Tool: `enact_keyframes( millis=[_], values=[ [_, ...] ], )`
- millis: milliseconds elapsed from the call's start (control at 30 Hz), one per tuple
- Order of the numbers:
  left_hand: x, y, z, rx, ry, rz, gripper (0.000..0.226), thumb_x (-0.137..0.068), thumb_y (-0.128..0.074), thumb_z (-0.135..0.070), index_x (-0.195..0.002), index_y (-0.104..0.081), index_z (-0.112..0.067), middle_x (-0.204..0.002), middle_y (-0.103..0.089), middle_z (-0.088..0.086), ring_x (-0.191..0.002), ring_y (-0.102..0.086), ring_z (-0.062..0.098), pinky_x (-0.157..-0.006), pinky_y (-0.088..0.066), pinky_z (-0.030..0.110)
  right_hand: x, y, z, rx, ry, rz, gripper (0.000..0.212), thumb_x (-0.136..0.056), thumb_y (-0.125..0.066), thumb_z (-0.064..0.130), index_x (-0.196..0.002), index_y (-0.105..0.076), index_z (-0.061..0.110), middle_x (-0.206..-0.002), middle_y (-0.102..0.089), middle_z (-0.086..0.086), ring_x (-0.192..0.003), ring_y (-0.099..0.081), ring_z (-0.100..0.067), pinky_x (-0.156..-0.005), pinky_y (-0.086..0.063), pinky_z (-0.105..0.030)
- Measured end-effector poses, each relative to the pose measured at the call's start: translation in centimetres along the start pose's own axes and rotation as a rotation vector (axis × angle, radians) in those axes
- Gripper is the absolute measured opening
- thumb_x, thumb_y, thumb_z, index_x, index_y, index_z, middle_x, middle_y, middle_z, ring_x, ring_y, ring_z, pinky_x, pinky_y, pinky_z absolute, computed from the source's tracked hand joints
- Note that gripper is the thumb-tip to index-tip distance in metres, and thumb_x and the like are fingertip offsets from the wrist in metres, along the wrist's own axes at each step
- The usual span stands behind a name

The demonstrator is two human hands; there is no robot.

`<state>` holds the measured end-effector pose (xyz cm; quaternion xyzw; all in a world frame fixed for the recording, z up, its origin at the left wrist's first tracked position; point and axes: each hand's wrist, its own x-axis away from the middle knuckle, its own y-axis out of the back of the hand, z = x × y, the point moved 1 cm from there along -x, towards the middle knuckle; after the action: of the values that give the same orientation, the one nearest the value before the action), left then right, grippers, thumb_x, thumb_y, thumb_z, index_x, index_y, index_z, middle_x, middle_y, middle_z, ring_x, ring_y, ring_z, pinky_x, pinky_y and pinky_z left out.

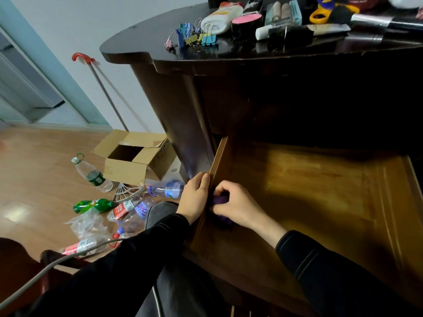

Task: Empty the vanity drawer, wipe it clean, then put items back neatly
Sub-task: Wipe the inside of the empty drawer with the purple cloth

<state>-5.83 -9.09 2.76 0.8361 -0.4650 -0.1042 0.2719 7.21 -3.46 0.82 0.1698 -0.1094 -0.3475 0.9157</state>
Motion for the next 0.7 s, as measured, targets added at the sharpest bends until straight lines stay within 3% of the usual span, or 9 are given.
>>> enact_keyframes(
  millis=[100,233,400,533,600,700],
  values=[
    [0.0,0.0,-0.2,0.014,0.006,-0.006,0.029,-0.108,-0.039,-0.029,-0.105,-0.064,-0.014,-0.101,-0.067,0.009,-0.098,-0.062,0.023,-0.098,-0.048,0.048,0.5,-0.9,-0.2,0.020,0.004,0.009,0.027,-0.075,-0.077,0.021,-0.088,-0.055,0.028,-0.100,-0.056,0.004,-0.089,-0.056,-0.015,-0.068,-0.043,-0.023],
    [0.1,-0.1,0.0,0.020,0.014,0.003,0.031,-0.108,-0.038,-0.033,-0.109,-0.065,-0.017,-0.104,-0.068,0.008,-0.101,-0.063,0.020,-0.097,-0.049,0.042,0.6,-1.9,-1.3,0.117,-0.125,0.123,0.027,-0.079,-0.077,0.013,-0.099,-0.059,0.019,-0.095,-0.060,0.004,-0.083,-0.059,-0.014,-0.063,-0.047,-0.023],
    [-0.1,-0.3,0.1,0.034,0.003,-0.010,0.025,-0.108,-0.040,-0.030,-0.098,-0.063,-0.024,-0.098,-0.068,0.005,-0.094,-0.063,0.015,-0.088,-0.047,0.032,0.5,-1.1,-0.3,0.011,-0.021,0.049,0.024,-0.067,-0.077,0.024,-0.080,-0.056,0.028,-0.086,-0.060,0.009,-0.078,-0.057,-0.009,-0.060,-0.042,-0.020],
    [0.0,-0.1,0.0,0.030,0.014,0.008,0.031,-0.108,-0.037,-0.034,-0.109,-0.064,-0.018,-0.104,-0.067,0.006,-0.100,-0.063,0.018,-0.096,-0.048,0.039,1.1,-2.6,-1.2,0.085,-0.125,0.133,0.027,-0.077,-0.079,0.015,-0.092,-0.057,0.021,-0.100,-0.060,0.001,-0.090,-0.059,-0.018,-0.069,-0.047,-0.026],
    [0.2,-0.1,-0.1,0.036,0.025,0.019,0.032,-0.108,-0.036,-0.035,-0.111,-0.063,-0.018,-0.106,-0.067,0.007,-0.102,-0.063,0.019,-0.099,-0.049,0.042,1.0,-2.3,-1.3,0.082,-0.149,0.162,0.026,-0.078,-0.081,0.014,-0.092,-0.059,0.020,-0.095,-0.063,0.002,-0.087,-0.061,-0.018,-0.069,-0.050,-0.028],
    [0.3,-0.1,-0.3,0.054,0.029,0.007,0.031,-0.108,-0.037,-0.034,-0.108,-0.063,-0.017,-0.104,-0.068,0.008,-0.101,-0.064,0.019,-0.100,-0.049,0.046,1.0,-1.6,-0.6,-0.012,-0.075,0.124,0.027,-0.070,-0.083,0.024,-0.082,-0.060,0.031,-0.084,-0.065,0.011,-0.078,-0.062,-0.007,-0.061,-0.046,-0.019]
  ],
)
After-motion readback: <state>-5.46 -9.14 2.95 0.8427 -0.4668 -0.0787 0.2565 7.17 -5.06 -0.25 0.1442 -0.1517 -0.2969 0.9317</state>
